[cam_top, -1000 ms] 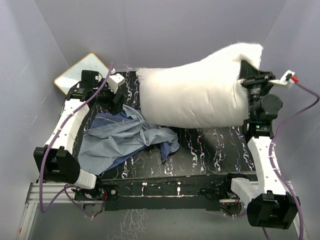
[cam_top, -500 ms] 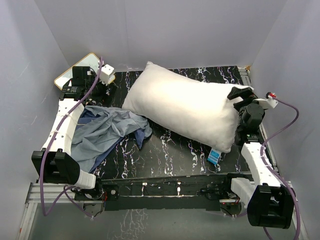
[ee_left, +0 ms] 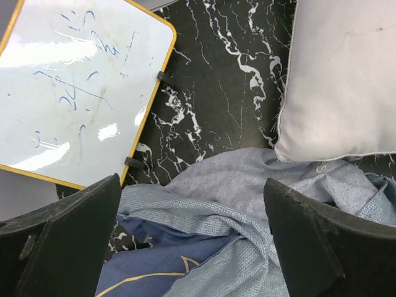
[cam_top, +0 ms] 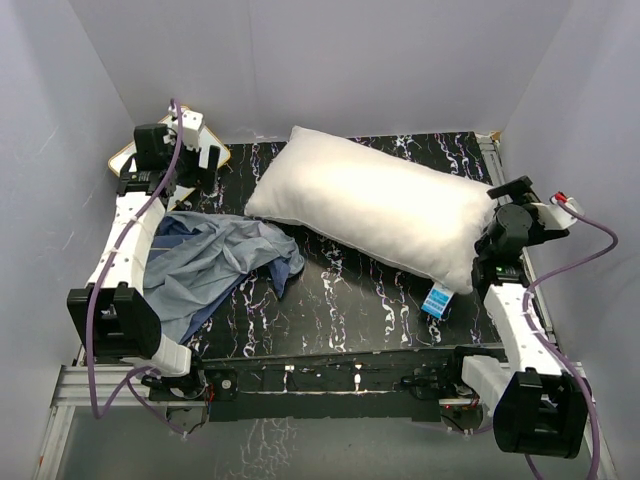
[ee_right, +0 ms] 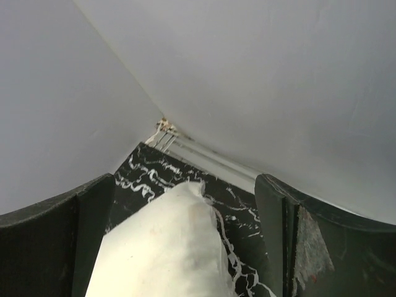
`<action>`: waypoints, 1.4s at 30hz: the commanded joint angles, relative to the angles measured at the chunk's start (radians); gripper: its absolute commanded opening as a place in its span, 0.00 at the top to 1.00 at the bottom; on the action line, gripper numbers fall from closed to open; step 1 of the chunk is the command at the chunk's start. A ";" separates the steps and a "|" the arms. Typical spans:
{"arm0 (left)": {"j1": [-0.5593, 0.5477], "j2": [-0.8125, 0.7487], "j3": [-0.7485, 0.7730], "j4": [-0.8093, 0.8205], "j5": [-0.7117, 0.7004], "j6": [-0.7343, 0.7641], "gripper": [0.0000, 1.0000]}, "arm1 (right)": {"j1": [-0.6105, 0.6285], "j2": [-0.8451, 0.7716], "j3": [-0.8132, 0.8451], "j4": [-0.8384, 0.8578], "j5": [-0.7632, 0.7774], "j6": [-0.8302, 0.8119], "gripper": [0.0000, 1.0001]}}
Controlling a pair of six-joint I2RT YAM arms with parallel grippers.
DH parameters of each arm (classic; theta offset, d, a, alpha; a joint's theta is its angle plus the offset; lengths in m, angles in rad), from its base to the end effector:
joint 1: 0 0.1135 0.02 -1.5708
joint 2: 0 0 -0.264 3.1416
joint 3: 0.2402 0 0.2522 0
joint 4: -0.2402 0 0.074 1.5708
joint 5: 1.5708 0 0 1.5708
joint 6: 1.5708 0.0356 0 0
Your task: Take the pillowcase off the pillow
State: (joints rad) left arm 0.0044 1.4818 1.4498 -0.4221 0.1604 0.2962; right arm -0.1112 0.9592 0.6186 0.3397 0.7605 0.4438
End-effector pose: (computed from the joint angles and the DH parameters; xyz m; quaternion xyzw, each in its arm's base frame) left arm 0.3414 -0.0042 0.3807 0.1649 0.8303 0.0119 0.5323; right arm 0.2151 -0.0487 0.3043 0.4323 0.5599 -0.1503 0.6907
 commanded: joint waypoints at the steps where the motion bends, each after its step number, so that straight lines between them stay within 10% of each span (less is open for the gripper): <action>1: 0.024 -0.004 -0.139 0.150 0.042 -0.132 0.03 | 0.012 0.015 -0.071 0.116 -0.193 -0.008 0.02; 16: 0.074 0.034 -0.983 1.129 0.042 -0.338 0.03 | 0.061 0.265 -0.418 0.570 -0.501 -0.223 0.02; 29: 0.068 0.214 -1.230 1.802 -0.001 -0.292 0.03 | 0.125 0.491 -0.468 0.871 -0.488 -0.308 0.02; 33: 0.060 0.208 -1.191 1.717 -0.048 -0.302 0.03 | 0.156 0.606 -0.458 0.996 -0.722 -0.445 0.02; 42: 0.060 0.191 -1.185 1.674 -0.050 -0.302 0.03 | 0.137 0.618 -0.425 0.929 -0.684 -0.404 0.02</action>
State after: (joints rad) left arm 0.0666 1.6764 0.2527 1.2316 0.1261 -0.0025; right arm 0.0181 1.5578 0.2287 1.3346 0.1596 0.1024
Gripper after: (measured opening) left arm 0.970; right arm 0.983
